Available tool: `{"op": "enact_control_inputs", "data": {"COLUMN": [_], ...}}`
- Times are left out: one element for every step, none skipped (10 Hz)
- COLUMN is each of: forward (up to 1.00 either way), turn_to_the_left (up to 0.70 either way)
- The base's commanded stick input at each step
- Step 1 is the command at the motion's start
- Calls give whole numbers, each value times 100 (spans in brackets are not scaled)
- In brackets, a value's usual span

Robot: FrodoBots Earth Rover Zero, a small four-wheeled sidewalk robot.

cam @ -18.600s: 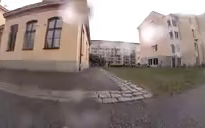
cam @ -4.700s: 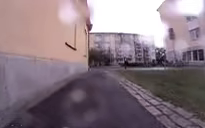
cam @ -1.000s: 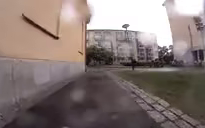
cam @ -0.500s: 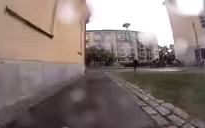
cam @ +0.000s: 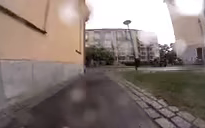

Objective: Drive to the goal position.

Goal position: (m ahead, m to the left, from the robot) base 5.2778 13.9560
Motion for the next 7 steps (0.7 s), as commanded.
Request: {"op": "enact_control_inputs", "data": {"forward": [85,85,85,85,85,85,85], "turn_to_the_left": [0,0,0,0,0,0,0]}}
